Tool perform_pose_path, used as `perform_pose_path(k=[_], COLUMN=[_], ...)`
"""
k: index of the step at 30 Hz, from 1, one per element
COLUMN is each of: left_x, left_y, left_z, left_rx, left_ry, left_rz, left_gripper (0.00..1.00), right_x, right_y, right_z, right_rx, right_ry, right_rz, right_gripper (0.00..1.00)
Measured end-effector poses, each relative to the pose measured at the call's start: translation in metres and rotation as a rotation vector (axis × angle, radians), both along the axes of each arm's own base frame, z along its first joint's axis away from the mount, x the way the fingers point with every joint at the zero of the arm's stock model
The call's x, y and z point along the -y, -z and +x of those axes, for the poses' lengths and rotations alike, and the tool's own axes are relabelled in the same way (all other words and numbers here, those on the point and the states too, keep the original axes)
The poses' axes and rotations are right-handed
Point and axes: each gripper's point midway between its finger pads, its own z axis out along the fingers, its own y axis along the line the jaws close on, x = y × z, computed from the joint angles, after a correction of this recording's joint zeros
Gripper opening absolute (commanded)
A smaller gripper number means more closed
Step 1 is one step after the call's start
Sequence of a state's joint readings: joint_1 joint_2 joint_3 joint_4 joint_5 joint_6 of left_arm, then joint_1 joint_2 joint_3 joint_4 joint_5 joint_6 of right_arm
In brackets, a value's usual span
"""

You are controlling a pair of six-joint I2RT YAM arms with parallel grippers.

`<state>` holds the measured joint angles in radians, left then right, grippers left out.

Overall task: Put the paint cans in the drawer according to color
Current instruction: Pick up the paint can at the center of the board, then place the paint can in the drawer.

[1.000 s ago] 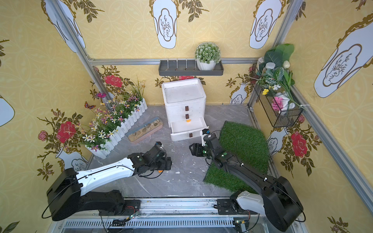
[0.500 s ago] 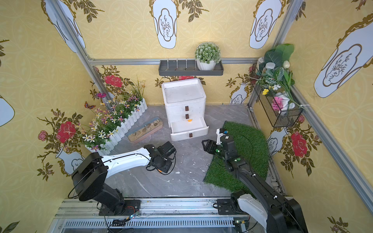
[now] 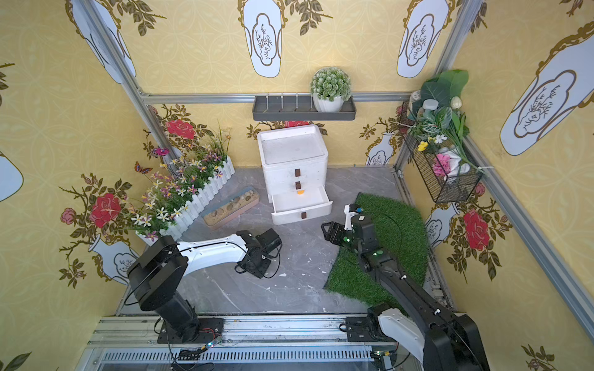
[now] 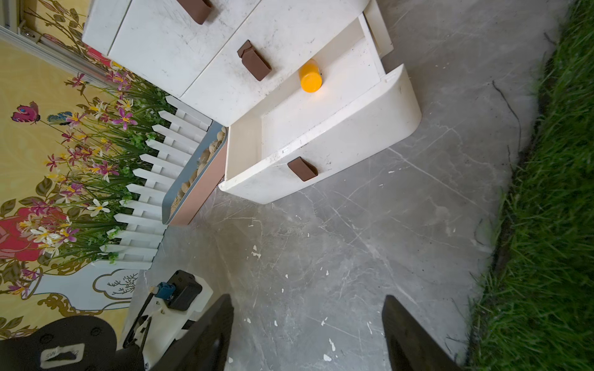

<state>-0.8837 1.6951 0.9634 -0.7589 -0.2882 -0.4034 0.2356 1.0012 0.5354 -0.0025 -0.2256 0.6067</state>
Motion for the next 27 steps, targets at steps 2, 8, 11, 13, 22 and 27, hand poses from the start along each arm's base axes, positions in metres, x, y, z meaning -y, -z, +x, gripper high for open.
perform_pose_path(k=[2, 8, 11, 13, 22, 27], left_x=[0.001, 0.020, 0.033, 0.041, 0.103, 0.129], left_y=[0.000, -0.030, -0.056, -0.074, -0.167, -0.160], left_z=[0.001, 0.017, 0.036, 0.049, 0.183, 0.229], left_rx=[0.004, 0.070, 0.127, 0.164, 0.522, 0.638], left_ry=[-0.002, -0.013, -0.032, -0.046, -0.078, -0.047], left_rz=[-0.006, -0.101, -0.176, -0.219, -0.497, -0.484], left_gripper=[0.34, 0.32, 0.32, 0.32, 0.32, 0.34], right_x=[0.000, 0.002, 0.003, 0.003, 0.006, 0.007], right_y=[-0.001, -0.004, -0.001, 0.000, 0.011, 0.014], right_z=[0.000, -0.001, -0.002, -0.003, -0.007, -0.012], right_rx=[0.001, 0.009, 0.004, 0.001, -0.032, -0.035], right_ry=[0.001, 0.007, 0.008, 0.010, 0.027, 0.030], right_rz=[0.003, 0.005, 0.003, 0.002, 0.013, 0.018], right_gripper=[0.74, 0.74, 0.74, 0.74, 0.74, 0.74])
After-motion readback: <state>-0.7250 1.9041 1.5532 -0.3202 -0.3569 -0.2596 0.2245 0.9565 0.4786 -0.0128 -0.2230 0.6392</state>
